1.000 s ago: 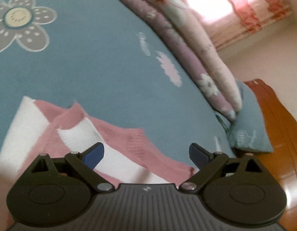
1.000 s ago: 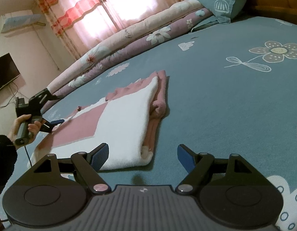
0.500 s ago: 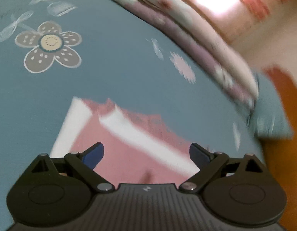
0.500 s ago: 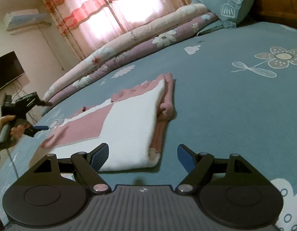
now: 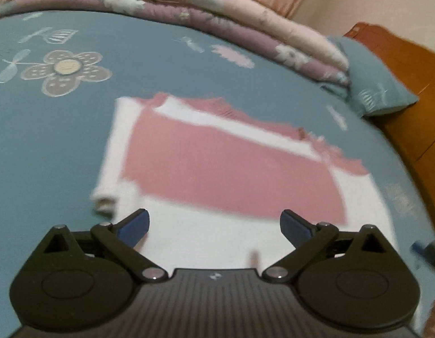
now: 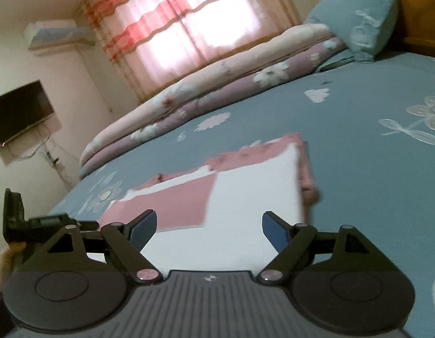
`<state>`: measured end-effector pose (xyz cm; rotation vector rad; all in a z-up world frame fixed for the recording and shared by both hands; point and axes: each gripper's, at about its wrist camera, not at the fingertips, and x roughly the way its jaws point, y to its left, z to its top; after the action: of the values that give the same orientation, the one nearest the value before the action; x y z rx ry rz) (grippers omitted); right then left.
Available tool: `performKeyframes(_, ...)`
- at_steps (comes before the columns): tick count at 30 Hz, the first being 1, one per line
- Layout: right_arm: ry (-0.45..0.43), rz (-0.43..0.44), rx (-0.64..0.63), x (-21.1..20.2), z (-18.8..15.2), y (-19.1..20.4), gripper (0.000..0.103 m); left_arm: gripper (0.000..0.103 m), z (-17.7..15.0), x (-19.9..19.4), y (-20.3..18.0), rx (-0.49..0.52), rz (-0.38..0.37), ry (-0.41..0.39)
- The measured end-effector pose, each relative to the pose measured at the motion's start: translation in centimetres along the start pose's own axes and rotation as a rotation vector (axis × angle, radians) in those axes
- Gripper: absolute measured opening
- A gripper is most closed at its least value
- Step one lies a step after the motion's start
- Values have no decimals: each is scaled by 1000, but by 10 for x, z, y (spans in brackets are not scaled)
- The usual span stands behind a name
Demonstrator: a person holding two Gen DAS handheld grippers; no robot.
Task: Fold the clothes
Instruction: 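Lower both open grippers toward the folded side edge of the sweater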
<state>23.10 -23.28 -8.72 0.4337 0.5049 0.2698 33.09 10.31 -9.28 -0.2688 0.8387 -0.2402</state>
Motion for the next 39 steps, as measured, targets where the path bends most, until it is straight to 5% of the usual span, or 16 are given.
performKeyframes(2,21,36,-28,14,5,12,87,99,0,0,8,14,-55,18)
performKeyframes(8,25,22,29,36,4,11,88,99,2,-5,47,-157,-225,16)
performKeyframes(16,38,-67,137,28,-8,5,87,99,5,-34,79,-274,-216,-36)
performKeyframes(23,46,-85,196,28,-21,19,87,99,5,-31,86,-315,-453,-65)
performKeyframes(25,52,-77,192,31,-28,31,87,99,5,-21,83,-313,-452,-47)
performKeyframes(30,96,-94,117,34,-42,58,87,99,5,-12,92,-358,-286,-37)
performKeyframes(35,121,-119,30,26,-42,68,88,99,8,-25,110,-420,-321,-71)
performKeyframes(39,106,-119,80,21,-35,56,88,99,6,-10,116,-446,-286,-20)
